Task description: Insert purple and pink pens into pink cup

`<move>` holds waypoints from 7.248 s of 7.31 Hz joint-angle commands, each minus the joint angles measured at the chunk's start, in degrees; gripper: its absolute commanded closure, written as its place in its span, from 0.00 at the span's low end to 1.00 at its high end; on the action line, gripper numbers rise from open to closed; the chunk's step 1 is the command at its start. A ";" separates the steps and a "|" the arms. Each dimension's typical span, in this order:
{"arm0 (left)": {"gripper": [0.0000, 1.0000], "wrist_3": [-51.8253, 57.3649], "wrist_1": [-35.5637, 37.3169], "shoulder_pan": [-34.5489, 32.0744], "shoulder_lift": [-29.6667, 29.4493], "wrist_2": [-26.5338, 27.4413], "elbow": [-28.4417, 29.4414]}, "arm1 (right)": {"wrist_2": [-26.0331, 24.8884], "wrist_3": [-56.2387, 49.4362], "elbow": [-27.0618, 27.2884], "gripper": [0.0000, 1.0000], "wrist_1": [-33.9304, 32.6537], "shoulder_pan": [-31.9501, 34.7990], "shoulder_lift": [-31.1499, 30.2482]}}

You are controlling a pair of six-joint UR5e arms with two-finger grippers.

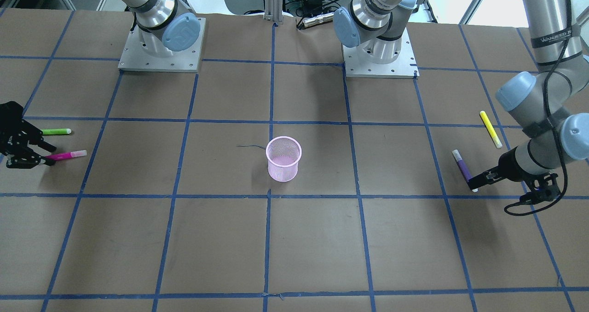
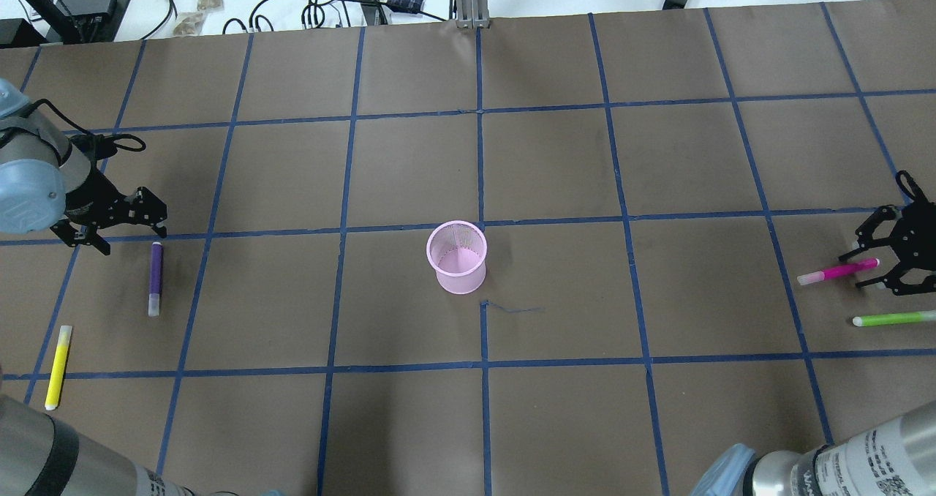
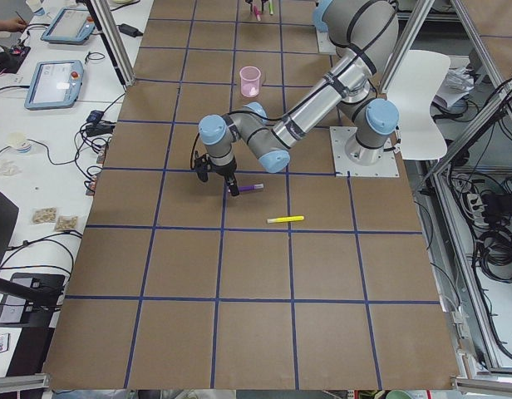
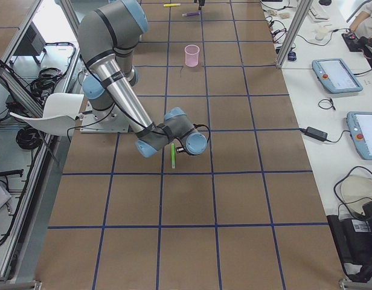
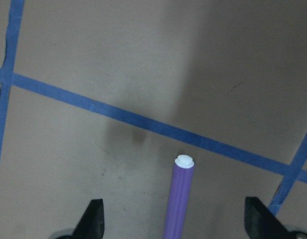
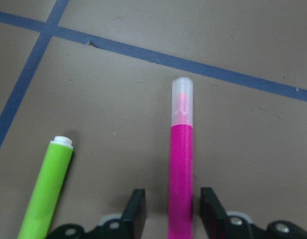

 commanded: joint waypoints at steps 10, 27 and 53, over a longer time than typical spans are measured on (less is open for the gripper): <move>0.66 -0.38 0.48 -0.05 -3.04 -1.51 0.00 | -0.56 29.41 -1.02 1.00 8.77 16.74 -22.57; 1.00 -4.25 -1.20 -7.43 3.90 -1.77 6.51 | -28.78 107.51 -17.90 0.99 4.73 82.26 -0.80; 1.00 -47.32 20.51 -55.86 8.30 6.58 -2.81 | -14.72 150.93 -17.02 0.00 16.86 53.35 -24.79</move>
